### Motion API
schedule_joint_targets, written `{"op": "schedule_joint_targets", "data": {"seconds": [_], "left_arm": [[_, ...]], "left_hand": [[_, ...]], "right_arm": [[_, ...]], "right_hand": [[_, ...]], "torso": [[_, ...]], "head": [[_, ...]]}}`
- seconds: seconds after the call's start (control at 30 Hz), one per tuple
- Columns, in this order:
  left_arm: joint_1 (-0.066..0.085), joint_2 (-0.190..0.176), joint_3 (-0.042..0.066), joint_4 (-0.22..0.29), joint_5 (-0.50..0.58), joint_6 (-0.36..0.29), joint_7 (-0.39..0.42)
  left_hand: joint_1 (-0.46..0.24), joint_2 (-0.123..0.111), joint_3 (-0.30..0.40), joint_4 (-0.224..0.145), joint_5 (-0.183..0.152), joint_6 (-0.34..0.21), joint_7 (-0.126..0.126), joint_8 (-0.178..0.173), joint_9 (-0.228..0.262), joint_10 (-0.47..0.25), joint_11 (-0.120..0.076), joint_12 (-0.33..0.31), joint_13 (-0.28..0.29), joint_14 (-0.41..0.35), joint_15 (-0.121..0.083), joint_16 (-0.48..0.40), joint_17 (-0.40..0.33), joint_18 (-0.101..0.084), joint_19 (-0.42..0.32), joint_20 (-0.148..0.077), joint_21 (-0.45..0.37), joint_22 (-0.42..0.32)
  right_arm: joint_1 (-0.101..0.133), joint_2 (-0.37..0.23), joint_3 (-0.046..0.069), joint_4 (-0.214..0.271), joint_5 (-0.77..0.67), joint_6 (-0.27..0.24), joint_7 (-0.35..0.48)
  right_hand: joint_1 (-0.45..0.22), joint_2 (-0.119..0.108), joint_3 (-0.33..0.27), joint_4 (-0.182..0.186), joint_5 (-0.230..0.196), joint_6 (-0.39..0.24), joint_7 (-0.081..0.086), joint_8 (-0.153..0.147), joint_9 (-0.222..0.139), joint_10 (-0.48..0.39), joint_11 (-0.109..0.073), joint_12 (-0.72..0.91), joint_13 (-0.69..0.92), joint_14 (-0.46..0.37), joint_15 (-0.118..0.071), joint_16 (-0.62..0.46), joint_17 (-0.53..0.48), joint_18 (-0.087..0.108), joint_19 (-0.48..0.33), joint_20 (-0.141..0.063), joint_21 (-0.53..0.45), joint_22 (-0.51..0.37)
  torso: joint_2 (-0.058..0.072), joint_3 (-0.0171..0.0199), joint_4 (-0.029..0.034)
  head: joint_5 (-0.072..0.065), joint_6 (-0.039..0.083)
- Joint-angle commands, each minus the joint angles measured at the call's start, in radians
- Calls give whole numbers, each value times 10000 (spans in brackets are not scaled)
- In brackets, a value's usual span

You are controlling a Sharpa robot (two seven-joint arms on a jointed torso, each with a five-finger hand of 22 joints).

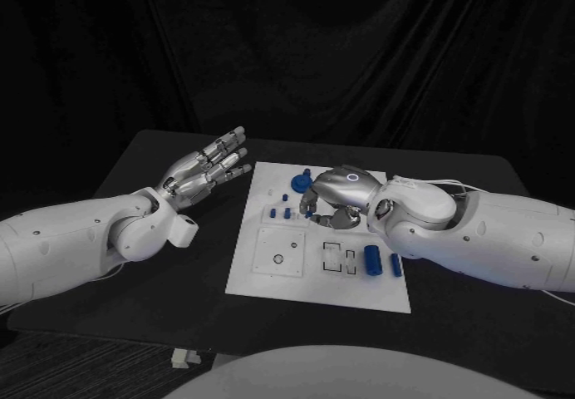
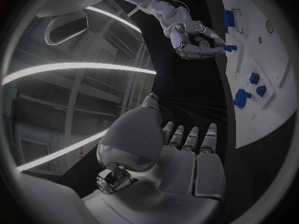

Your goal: Assemble the parts on the task board

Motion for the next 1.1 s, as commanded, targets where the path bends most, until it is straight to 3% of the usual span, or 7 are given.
{"op": "schedule_joint_targets", "data": {"seconds": [0.03, 0.5, 1.1], "left_arm": [[-18, 21, 10, 20, 67, -15, 1674], [-40, 0, 10, 42, 66, 47, 1666], [-101, 26, 10, 45, 66, 4, 1601]], "left_hand": [[79, 13, -17, -237, 187, -17, 65, -136, -73, -80, 89, 92, -68, -21, -111, -103, -72, 175, -67, -21, -93, -47], [96, 54, -7, -246, 224, 44, 113, -125, -64, -81, 82, 87, -70, -21, -105, -103, -72, 173, -61, -62, -87, -14], [133, 105, 7, -279, 319, 106, 212, -116, -56, -82, 78, 90, -70, -21, -80, -103, -72, 169, -46, -24, -74, 36]], "right_arm": [[-120, 175, 7, -133, -19, 147, -29], [-396, 683, 7, -559, -19, 477, -83], [-710, 829, 7, -571, -19, 647, -142]], "right_hand": [[-27, 375, 13, -87, -24, 165, 62, 250, 356, 121, -61, -45, -91, 112, 11, 64, -9, -40, 45, 18, 153, 1601], [8, 385, 21, -132, 89, 114, 86, 196, 361, 98, -38, -89, -114, 103, 26, 47, -36, -36, 33, 24, 116, 1592], [21, 396, 28, -148, 133, 97, 94, 176, 363, 92, -31, -103, -121, 98, 33, 39, -49, -35, 29, 28, 110, 1591]], "torso": [[8, 1, 0], [29, -3, -7], [26, -1, -17]], "head": [[77, 0], [151, 0], [161, 0]]}}
